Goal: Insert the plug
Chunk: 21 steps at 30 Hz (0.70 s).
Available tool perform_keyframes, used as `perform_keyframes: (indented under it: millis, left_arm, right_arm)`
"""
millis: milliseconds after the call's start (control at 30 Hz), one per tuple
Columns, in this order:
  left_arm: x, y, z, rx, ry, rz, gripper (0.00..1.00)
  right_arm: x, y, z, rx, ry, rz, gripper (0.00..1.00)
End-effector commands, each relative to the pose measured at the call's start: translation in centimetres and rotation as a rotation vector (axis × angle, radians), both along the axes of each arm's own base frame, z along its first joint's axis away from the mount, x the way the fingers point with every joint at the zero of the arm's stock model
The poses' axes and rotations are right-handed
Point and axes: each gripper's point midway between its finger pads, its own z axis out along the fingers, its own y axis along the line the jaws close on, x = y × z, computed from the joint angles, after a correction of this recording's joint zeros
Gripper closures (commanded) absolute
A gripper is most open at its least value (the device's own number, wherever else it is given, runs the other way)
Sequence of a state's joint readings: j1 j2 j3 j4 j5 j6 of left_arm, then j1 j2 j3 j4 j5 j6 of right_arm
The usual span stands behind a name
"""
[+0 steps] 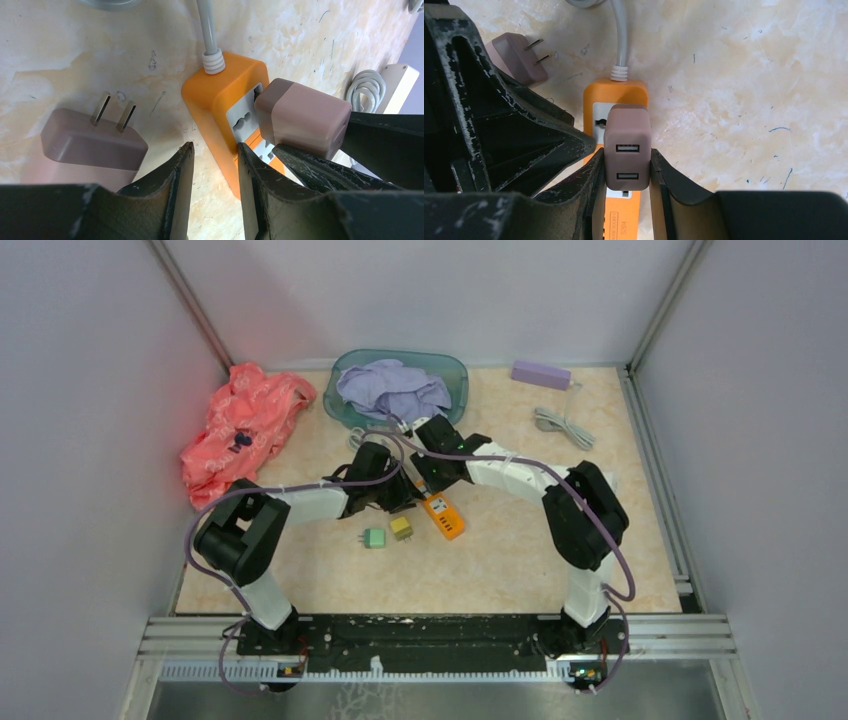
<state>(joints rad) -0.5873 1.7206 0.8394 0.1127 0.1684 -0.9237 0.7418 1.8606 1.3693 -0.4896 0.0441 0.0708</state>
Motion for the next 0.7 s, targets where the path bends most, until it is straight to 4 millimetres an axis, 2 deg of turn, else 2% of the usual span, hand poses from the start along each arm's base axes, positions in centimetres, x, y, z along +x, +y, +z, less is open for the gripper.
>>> perform_keyframes:
  millis: [0,167,333,667]
  left_arm:
    - [-0.4,0.2,-1.1,0.023,0.026,-0.002,0.57]
    - [-0.4,0.4,-1.0,0.026,0.023,0.002,0.58]
    - [-0.5,0.4,-1.2,0.026,0.027,0.002,0.58]
    - [-0.8,0.6,-1.5,0.026,0.031,0.010,0.59]
  right_arm:
    - [-1.4,-0.6,-2.5,-0.087,0.061,0.036,1.00]
    - [-1.5,-0.8,-2.9,-0.097,0.074,0.032,1.00]
    - [-2.2,-1.6,-4.6,-0.166,0.133,0.030,1.00]
    - [-2.4,-2.6,-6.6,-0.226,0.161,0.022,1.00]
